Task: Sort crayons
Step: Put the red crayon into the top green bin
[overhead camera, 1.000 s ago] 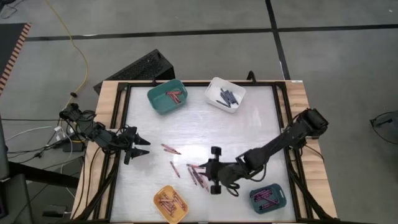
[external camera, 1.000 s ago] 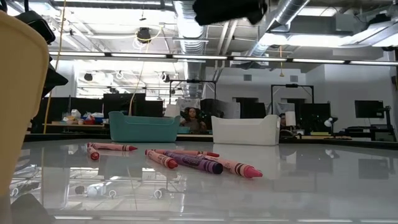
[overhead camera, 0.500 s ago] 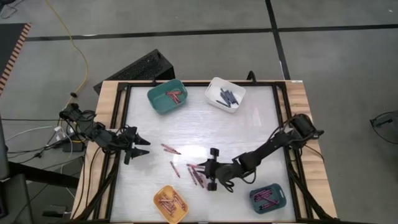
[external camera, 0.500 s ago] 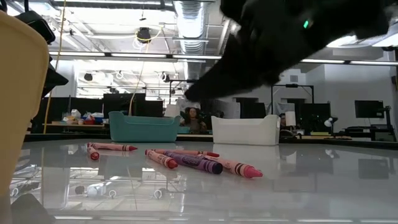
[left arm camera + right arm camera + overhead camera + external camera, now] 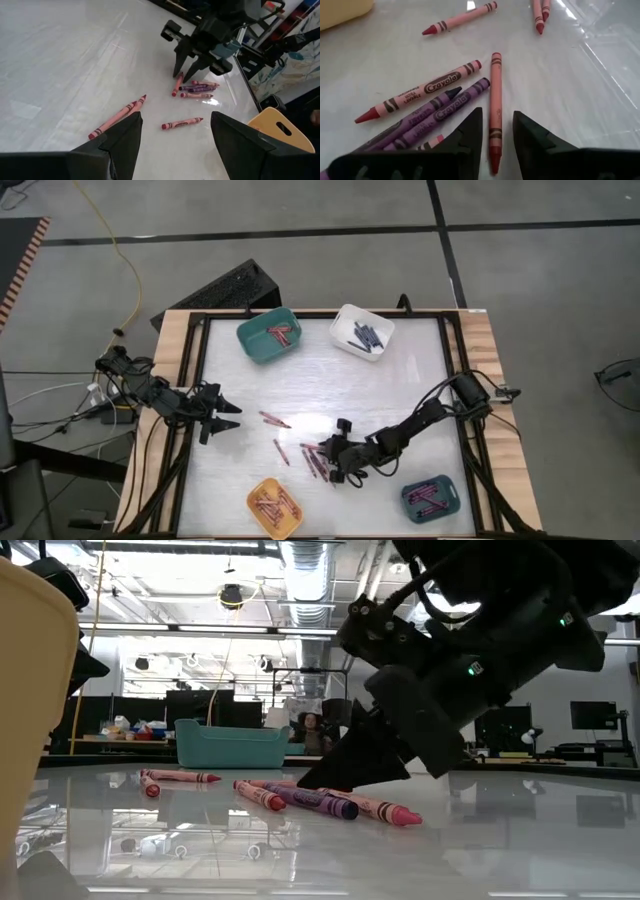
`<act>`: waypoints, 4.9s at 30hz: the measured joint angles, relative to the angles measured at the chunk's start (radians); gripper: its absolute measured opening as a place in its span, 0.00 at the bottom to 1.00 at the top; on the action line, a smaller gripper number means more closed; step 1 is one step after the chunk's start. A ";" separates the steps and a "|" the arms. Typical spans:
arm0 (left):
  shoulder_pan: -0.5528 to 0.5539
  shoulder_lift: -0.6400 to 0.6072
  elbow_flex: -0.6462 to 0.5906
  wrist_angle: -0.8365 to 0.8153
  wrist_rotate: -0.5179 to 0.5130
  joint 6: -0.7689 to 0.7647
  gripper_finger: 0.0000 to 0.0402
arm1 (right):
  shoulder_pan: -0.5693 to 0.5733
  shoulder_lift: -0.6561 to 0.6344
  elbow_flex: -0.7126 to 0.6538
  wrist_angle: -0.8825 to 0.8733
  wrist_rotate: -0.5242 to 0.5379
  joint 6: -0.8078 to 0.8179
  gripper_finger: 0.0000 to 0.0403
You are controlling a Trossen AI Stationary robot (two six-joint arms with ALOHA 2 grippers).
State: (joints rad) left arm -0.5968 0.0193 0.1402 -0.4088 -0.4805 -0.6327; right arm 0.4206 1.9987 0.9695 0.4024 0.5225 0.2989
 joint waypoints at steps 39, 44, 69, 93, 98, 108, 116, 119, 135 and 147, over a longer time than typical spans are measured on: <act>0.000 0.000 0.000 -0.001 0.003 0.000 0.57 | -0.039 0.005 -0.002 0.020 0.049 0.175 0.01; 0.000 0.000 0.000 -0.001 0.003 0.000 0.57 | -0.069 0.006 0.006 0.048 0.052 0.168 0.01; 0.000 0.000 0.000 -0.001 0.003 0.000 0.57 | -0.333 0.003 0.332 0.010 -0.105 -0.160 0.01; 0.000 0.000 0.000 -0.001 0.003 0.000 0.57 | -0.600 0.002 0.394 -0.001 -0.084 0.059 0.01; 0.000 0.000 0.000 -0.001 0.003 0.000 0.57 | -0.627 0.002 0.394 -0.055 -0.050 0.120 0.01; 0.000 0.000 0.000 -0.001 0.003 0.000 0.57 | -0.626 0.002 0.394 -0.083 -0.050 -0.002 0.01; 0.000 0.000 0.000 -0.001 0.003 0.000 0.57 | -0.619 0.002 0.394 -0.078 -0.056 -0.151 0.01; 0.000 0.000 0.000 -0.001 0.003 0.000 0.57 | -0.621 0.002 0.394 -0.064 -0.082 -0.201 0.01; 0.000 0.000 0.000 -0.001 0.003 0.000 0.57 | -0.652 0.002 0.498 0.011 -0.156 -0.221 0.01; 0.000 0.000 0.000 0.000 0.000 0.000 0.57 | -0.673 0.213 0.794 -0.358 -0.172 -0.238 0.01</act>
State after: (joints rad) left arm -0.5968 0.0196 0.1405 -0.4091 -0.4800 -0.6327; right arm -0.2520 2.2116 1.7639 0.0445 0.3505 0.0614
